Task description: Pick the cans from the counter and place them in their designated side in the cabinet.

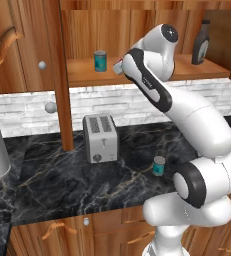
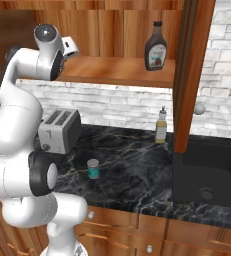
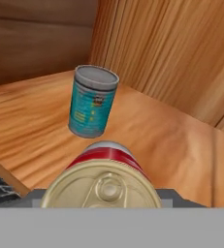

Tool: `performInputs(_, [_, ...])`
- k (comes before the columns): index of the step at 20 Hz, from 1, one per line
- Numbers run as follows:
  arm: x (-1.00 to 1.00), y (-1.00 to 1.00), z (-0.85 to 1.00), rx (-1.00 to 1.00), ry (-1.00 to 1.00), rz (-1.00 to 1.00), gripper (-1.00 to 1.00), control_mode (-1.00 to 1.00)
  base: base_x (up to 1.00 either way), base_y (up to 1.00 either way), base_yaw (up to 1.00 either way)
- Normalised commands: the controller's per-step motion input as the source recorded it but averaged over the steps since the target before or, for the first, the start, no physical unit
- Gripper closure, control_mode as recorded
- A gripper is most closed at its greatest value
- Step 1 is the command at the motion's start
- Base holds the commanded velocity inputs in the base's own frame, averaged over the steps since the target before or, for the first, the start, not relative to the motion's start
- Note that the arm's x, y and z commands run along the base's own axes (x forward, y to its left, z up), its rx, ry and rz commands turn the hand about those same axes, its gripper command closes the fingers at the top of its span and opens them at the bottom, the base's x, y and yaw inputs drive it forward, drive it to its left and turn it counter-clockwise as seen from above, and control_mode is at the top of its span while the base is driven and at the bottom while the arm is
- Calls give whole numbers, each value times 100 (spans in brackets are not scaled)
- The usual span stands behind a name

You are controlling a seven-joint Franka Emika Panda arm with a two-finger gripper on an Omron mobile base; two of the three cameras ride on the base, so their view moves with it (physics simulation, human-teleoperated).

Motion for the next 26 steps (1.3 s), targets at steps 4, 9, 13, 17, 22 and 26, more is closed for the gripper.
performInputs(4, [22, 5, -11, 0, 5, 0, 100, -100, 0, 0, 0])
performInputs(9, [24, 5, -6, 0, 3, 0, 100, -100, 0, 0, 0])
performInputs(13, [21, 3, -3, 0, 2, 0, 100, -100, 0, 0, 0])
performInputs(17, [15, 2, -10, 0, 1, 0, 100, -100, 0, 0, 0])
performInputs(22, [6, 3, -18, 0, 0, 0, -100, -100, 0, 0, 0])
performInputs(26, [6, 3, -17, 0, 0, 0, -100, -100, 0, 0, 0])
